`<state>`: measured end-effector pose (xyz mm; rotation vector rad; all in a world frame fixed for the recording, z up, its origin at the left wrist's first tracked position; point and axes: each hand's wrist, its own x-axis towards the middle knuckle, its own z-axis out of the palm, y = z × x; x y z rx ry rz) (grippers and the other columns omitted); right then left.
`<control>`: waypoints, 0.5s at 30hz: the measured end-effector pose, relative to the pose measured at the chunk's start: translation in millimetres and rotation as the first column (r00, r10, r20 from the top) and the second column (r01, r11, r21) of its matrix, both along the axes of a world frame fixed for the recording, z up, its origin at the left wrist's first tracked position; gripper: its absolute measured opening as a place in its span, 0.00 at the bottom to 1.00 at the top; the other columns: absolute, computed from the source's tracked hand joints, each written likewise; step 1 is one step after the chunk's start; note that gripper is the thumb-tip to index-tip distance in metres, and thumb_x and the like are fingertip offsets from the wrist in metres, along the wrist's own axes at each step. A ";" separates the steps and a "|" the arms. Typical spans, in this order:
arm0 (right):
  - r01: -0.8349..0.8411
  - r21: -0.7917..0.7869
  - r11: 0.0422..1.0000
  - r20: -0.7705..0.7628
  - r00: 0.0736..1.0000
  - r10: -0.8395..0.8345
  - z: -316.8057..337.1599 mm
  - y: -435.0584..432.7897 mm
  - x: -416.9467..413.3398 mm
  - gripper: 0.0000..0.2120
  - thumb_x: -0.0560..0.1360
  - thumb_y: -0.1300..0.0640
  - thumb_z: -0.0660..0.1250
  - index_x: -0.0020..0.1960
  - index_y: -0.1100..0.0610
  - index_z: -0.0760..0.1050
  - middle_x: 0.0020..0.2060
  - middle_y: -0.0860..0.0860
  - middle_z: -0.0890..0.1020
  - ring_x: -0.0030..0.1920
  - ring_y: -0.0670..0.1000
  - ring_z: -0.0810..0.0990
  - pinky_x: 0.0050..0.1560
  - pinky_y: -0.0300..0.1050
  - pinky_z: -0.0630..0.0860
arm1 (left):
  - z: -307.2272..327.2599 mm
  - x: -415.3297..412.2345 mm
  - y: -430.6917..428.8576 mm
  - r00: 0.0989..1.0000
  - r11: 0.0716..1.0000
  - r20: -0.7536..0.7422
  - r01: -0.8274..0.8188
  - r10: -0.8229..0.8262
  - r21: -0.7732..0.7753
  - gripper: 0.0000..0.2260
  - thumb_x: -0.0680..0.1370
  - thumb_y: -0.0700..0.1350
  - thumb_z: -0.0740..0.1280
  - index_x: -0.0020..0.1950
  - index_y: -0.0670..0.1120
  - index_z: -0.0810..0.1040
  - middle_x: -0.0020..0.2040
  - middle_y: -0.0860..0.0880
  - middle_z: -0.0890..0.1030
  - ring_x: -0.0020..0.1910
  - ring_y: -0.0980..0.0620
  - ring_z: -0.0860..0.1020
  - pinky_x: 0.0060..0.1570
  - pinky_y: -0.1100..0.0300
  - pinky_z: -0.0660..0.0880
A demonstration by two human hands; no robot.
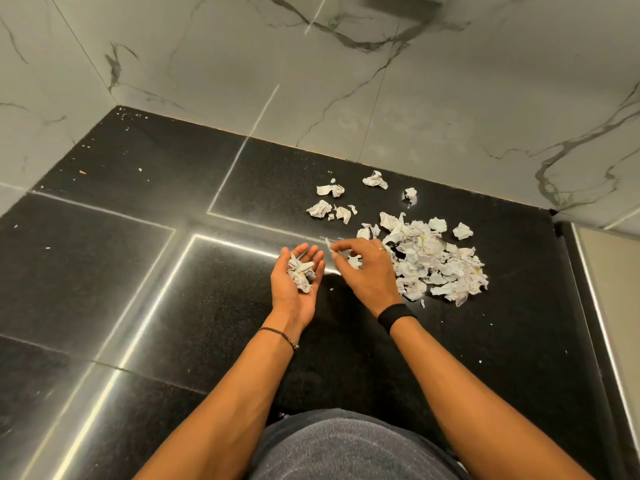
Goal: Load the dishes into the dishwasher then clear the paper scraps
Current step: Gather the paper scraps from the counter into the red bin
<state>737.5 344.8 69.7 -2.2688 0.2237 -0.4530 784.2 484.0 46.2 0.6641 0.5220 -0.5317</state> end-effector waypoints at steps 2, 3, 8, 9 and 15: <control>-0.115 0.128 0.985 -0.047 0.991 0.122 16.1 9.4 -3.7 0.10 0.74 0.55 0.76 0.55 0.51 0.84 0.48 0.39 0.84 0.49 0.41 0.78 0.50 0.28 0.68 | 3.0 2.6 -5.9 1.000 1.000 -0.007 0.016 -0.016 -0.009 0.18 0.85 0.54 0.59 0.60 0.41 0.78 0.53 0.41 0.83 0.51 0.45 0.83 0.52 0.54 0.80; -0.141 0.166 0.976 -0.063 0.986 0.153 21.1 12.2 -3.9 0.12 0.74 0.54 0.77 0.56 0.50 0.84 0.48 0.39 0.85 0.50 0.41 0.79 0.50 0.28 0.68 | 3.9 4.2 -8.4 1.000 0.999 -0.018 0.016 -0.016 -0.036 0.18 0.85 0.54 0.58 0.59 0.41 0.78 0.52 0.41 0.83 0.52 0.44 0.83 0.53 0.53 0.80; 0.062 0.196 0.979 -0.069 0.996 -0.049 5.8 -6.9 9.5 0.06 0.77 0.59 0.72 0.54 0.54 0.83 0.47 0.45 0.85 0.47 0.42 0.81 0.48 0.34 0.73 | 5.9 10.7 -8.2 0.998 0.990 -0.059 -0.006 -0.003 -0.139 0.19 0.85 0.53 0.58 0.62 0.40 0.79 0.57 0.40 0.84 0.57 0.43 0.83 0.58 0.52 0.79; 0.087 0.094 0.992 -0.102 0.992 -0.077 -1.5 -13.5 14.9 0.07 0.77 0.60 0.71 0.54 0.54 0.83 0.48 0.46 0.85 0.47 0.44 0.80 0.50 0.38 0.75 | 5.4 12.4 -6.5 0.998 0.991 -0.059 -0.006 -0.002 -0.135 0.19 0.85 0.53 0.58 0.62 0.39 0.79 0.57 0.39 0.84 0.58 0.43 0.83 0.60 0.51 0.79; -0.079 -0.499 0.863 -0.255 0.965 -0.059 -29.9 -21.8 46.3 0.08 0.79 0.54 0.67 0.56 0.52 0.84 0.48 0.51 0.83 0.52 0.58 0.77 0.49 0.52 0.71 | 3.2 17.9 2.0 0.999 0.996 -0.047 0.005 -0.010 -0.094 0.21 0.85 0.56 0.58 0.60 0.39 0.80 0.56 0.39 0.84 0.58 0.42 0.82 0.61 0.51 0.78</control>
